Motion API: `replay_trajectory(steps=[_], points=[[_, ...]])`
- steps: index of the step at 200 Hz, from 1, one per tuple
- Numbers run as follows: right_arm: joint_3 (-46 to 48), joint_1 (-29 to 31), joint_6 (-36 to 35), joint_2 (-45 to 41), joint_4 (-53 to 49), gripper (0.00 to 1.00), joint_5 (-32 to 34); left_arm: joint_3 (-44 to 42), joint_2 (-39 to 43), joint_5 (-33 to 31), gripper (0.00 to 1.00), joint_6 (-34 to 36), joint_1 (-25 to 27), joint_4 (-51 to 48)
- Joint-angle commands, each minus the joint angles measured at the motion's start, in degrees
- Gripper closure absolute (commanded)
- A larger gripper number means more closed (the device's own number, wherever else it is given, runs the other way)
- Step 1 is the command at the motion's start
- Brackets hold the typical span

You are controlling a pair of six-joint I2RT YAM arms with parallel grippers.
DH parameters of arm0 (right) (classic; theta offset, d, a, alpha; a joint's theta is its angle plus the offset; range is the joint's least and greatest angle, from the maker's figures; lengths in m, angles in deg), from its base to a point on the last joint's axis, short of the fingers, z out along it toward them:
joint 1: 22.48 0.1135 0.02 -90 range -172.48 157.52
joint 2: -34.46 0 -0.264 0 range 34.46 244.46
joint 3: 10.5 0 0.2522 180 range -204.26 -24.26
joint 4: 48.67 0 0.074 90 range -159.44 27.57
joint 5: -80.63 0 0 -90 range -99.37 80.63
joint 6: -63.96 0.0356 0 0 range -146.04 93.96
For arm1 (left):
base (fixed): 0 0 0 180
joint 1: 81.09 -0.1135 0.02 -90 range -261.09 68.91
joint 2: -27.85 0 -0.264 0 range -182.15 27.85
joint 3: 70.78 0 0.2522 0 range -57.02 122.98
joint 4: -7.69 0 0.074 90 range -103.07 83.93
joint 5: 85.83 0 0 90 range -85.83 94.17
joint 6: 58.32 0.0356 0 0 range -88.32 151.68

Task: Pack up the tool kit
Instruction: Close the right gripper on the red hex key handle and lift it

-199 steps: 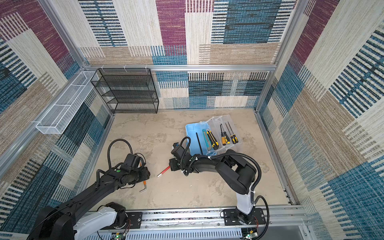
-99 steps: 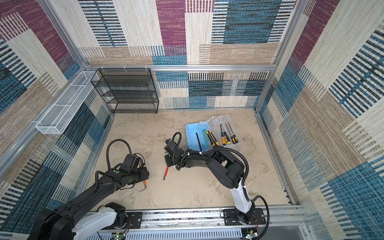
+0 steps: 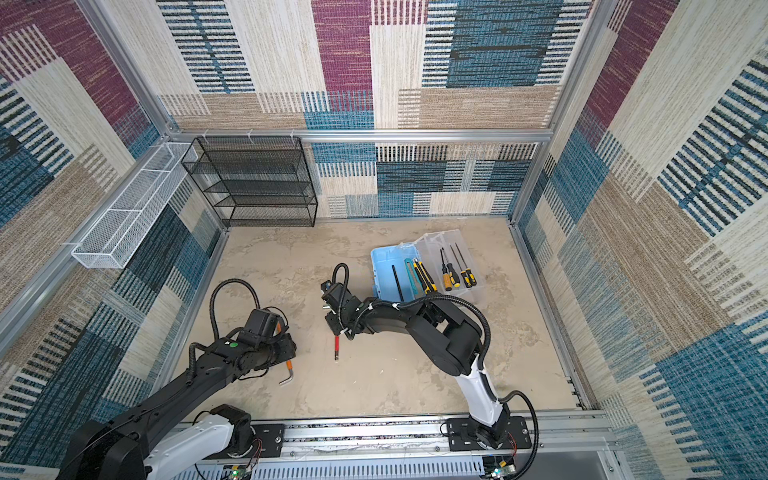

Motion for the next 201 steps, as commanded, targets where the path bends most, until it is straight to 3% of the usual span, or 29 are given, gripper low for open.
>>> replay_trajectory(steps=[1,111,201], points=[[0.38,0.14,-3.35,0.78,-7.09,0.74,0.24,-0.08,0.46,-0.27,0.42,-0.9,-0.09,-0.96],[3.24,0.13,-5.45,-1.26,-4.93,0.93,2.19,-0.74,0.65,0.83,0.43,-0.32,-0.06,-1.19],[3.69,-0.11,-1.81,-7.15,-2.6,0.96,1.21,-0.61,0.25,2.31,0.44,-0.17,-0.06,-0.62]])
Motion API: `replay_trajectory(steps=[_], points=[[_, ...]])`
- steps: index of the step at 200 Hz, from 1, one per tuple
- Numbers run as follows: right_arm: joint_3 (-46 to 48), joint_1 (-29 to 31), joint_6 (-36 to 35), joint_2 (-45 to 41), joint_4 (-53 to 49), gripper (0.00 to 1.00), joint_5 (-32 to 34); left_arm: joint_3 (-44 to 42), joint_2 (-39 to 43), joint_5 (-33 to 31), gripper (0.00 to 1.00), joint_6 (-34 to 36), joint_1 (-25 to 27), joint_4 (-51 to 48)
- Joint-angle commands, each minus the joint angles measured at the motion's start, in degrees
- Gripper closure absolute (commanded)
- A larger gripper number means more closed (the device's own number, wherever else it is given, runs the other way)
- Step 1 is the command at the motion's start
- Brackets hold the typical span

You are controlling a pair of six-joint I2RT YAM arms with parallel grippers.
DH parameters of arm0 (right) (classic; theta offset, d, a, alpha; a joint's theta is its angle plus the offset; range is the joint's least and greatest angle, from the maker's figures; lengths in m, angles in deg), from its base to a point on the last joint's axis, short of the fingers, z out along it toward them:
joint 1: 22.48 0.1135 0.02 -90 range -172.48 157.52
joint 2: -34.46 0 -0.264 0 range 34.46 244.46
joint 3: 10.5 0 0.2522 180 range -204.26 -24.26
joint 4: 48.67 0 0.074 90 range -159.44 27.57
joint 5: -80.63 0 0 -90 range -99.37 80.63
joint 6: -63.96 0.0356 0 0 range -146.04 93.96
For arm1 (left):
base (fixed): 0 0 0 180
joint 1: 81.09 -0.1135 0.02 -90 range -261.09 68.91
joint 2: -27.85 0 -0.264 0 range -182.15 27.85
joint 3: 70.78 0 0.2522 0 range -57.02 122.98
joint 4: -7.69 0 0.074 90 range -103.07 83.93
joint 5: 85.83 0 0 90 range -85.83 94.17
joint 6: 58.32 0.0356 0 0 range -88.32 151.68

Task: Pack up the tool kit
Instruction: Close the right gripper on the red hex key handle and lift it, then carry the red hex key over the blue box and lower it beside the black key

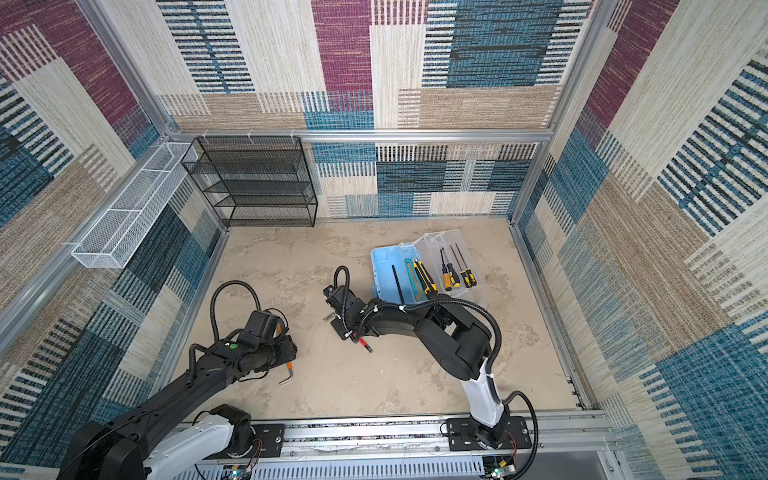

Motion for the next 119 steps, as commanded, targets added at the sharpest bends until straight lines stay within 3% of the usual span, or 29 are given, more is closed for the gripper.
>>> replay_trajectory(steps=[1,74,119], points=[[-0.18,-0.15,1.56,-2.01,0.44,0.96,-0.26,0.13,-0.03,0.88,0.44,-0.22,-0.04,-0.55],[-0.3,-1.74,1.94,-7.33,-1.22,0.96,-0.4,-0.05,-0.16,1.02,0.44,-0.2,-0.08,-0.27],[0.08,-6.31,0.17,-13.39,-1.79,0.95,1.82,-0.02,-0.24,1.81,0.44,0.1,-0.04,0.05]])
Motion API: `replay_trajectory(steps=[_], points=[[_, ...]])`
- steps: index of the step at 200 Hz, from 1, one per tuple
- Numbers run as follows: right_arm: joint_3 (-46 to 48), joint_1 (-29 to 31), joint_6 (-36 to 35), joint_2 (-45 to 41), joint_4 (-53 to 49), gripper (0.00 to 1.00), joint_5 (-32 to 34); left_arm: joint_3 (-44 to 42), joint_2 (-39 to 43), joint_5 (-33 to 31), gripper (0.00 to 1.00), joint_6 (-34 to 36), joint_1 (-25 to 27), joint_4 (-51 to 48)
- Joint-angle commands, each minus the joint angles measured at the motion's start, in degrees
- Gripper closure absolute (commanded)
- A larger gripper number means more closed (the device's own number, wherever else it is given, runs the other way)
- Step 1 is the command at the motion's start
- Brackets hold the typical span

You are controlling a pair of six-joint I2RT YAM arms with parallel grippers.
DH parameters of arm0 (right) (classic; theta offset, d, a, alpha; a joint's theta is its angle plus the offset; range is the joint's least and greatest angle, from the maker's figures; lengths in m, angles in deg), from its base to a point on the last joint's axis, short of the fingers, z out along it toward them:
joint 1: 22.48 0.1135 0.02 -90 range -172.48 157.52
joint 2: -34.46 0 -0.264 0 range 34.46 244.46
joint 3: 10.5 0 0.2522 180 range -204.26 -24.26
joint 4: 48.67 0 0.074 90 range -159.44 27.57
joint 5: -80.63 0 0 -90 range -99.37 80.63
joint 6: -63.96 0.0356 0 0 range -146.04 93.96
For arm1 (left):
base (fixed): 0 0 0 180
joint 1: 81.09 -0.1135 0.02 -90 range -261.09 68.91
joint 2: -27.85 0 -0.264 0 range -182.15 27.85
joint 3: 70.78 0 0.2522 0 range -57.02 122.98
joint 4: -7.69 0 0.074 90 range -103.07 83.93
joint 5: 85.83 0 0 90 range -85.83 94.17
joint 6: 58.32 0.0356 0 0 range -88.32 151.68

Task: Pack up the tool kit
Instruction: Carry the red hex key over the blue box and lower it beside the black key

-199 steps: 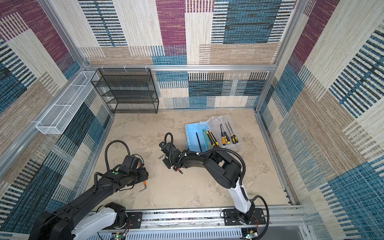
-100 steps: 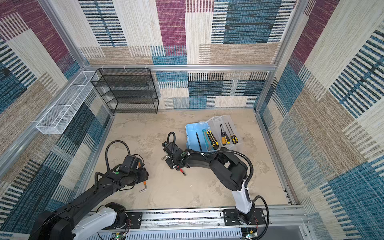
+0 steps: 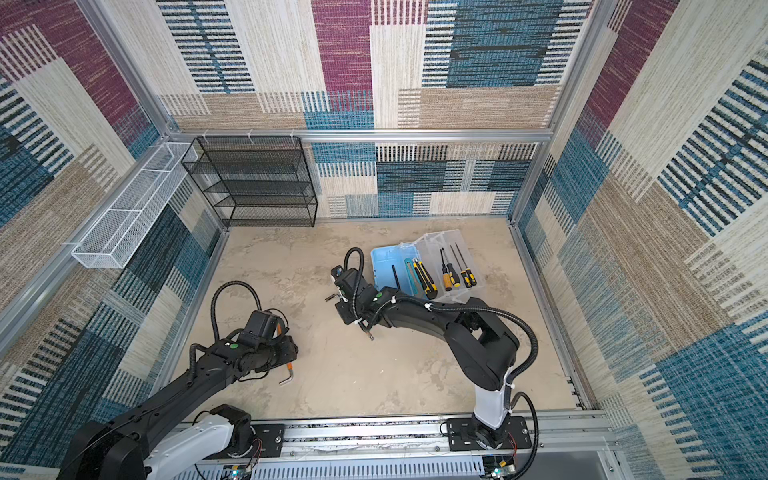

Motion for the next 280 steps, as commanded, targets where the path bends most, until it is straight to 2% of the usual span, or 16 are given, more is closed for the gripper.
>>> replay_trajectory(steps=[1,52,98,173,280], points=[[0.08,-2.28,-1.2,-3.02,1.0,0.95,1.99,-0.03,-0.1,0.45,0.44,0.11,-0.04,0.02],[1.5,-9.78,-2.64,-8.62,2.02,0.94,2.66,-0.14,-1.05,1.02,0.45,0.19,-0.04,0.82],[-0.25,-15.76,-4.28,-4.7,1.67,0.93,3.82,0.13,-2.21,1.68,0.45,0.24,-0.07,1.44],[-6.32,-17.41,-2.8,6.57,0.17,0.93,5.67,-0.04,-0.37,0.96,0.45,0.39,-0.05,0.34],[-1.14,-19.16,0.16,6.58,2.66,0.92,2.66,-0.9,0.04,1.2,0.45,0.36,-0.05,0.92]])
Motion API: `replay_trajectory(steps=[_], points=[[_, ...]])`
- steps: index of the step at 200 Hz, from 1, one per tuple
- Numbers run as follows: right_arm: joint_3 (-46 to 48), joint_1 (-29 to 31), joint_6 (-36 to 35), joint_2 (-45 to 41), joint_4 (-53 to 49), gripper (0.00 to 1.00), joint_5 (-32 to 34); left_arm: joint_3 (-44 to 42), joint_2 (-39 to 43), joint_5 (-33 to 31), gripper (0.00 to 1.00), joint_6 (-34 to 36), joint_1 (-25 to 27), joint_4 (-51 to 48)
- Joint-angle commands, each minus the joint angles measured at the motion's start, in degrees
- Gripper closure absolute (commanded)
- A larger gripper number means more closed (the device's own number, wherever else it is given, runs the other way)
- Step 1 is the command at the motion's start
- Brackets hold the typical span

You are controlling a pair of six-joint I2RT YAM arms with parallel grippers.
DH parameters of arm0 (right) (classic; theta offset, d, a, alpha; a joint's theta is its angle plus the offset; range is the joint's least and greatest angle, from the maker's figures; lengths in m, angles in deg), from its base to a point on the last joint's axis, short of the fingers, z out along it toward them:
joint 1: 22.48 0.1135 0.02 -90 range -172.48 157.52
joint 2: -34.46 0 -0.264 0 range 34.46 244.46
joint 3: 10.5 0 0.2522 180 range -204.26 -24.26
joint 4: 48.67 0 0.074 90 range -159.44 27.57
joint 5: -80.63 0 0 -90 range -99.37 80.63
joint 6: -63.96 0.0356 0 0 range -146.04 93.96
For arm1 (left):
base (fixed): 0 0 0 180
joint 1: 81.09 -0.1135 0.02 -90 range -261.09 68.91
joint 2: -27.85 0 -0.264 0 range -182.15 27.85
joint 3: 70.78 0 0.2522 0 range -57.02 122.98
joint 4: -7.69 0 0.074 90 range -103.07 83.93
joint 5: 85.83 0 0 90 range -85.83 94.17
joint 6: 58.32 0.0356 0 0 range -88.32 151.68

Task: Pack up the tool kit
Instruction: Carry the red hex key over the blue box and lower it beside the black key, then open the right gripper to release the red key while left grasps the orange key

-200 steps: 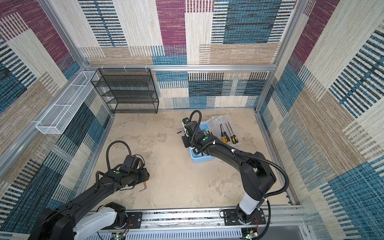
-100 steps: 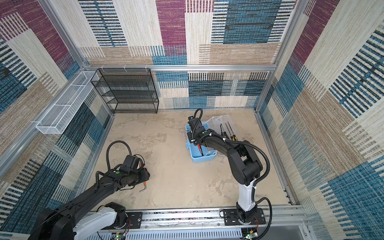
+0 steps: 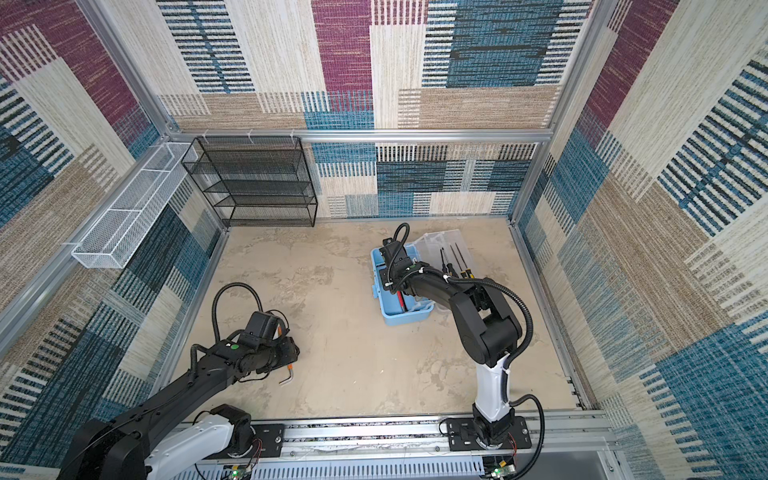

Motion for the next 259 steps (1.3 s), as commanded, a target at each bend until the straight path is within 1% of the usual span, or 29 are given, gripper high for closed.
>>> replay_trajectory(steps=[1,40,53,76,92,109,140,190,210,228,259], points=[[0.74,-0.5,1.15,-0.12,1.77,0.92,-1.51,-0.13,0.24,-0.24,0.45,0.31,-0.04,0.09],[1.57,-0.77,0.97,-0.33,1.7,0.91,-1.73,-0.66,0.94,-0.82,0.45,0.04,-0.04,0.26],[1.4,-0.77,1.06,-0.09,1.57,0.9,-1.96,-0.58,0.83,-0.86,0.45,-0.08,-0.04,0.3],[1.01,-0.77,1.24,0.37,1.15,0.79,-2.23,-0.07,0.77,-1.9,0.46,-0.23,-0.04,-0.7],[0.4,-0.75,1.15,0.66,0.56,0.76,-2.34,0.1,0.85,-2.73,0.47,-0.3,-0.04,-1.14],[0.39,-0.77,1.23,0.02,0.67,0.71,-3.29,0.02,0.68,-3.22,0.48,-0.74,-0.06,-1.16],[1.11,-0.77,1.84,-2.92,1.7,0.63,-5.74,-0.42,-0.46,-3.39,0.53,-1.35,-0.06,-0.62],[5.5,-0.77,3.29,-9.56,5.85,0.57,-9.42,-0.77,-3.48,-2.86,0.6,-2.83,-0.04,0.17],[7.55,-0.77,3.86,-12.17,7.88,0.54,-11.44,-0.41,-5.28,-1.94,0.66,-3.28,-0.07,0.17],[9.0,-0.77,3.96,-14.01,9.03,0.52,-11.97,-0.05,-5.85,-1.42,0.71,-3.27,-0.04,0.16],[12.44,-0.77,3.85,-17.77,12.44,0.42,-12.31,0.21,-5.62,-0.82,0.81,-2.95,0.01,0.22]])
